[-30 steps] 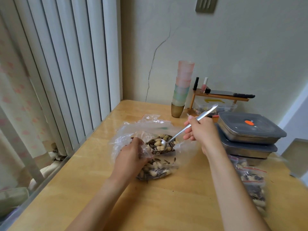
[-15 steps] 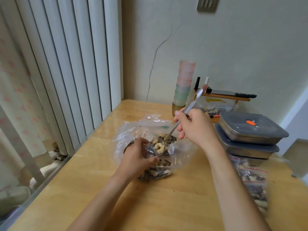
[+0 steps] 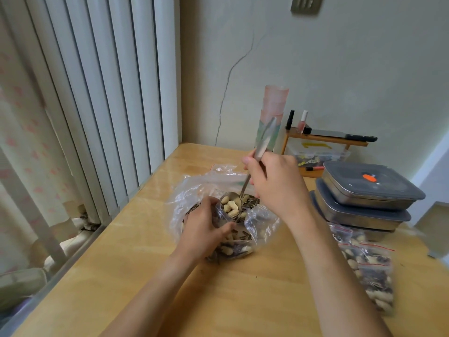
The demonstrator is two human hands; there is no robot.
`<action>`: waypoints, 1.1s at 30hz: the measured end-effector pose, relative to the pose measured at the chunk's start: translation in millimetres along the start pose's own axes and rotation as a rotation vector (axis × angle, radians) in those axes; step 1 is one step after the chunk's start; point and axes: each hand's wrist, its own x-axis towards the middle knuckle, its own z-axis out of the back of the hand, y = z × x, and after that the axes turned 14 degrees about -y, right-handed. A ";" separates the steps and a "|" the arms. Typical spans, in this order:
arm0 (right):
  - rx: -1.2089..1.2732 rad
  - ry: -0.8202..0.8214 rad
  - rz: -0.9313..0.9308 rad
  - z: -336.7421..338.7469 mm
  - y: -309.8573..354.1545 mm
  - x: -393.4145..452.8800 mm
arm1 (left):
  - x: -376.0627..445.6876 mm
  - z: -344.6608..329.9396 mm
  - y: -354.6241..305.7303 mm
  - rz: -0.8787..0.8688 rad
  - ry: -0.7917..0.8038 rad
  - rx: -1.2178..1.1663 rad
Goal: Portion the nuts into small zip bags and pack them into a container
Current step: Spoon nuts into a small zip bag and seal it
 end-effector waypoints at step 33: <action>0.117 0.292 0.230 4.4 12.0 -4.4 | 0.0 -1.4 2.9 0.101 -0.057 -0.130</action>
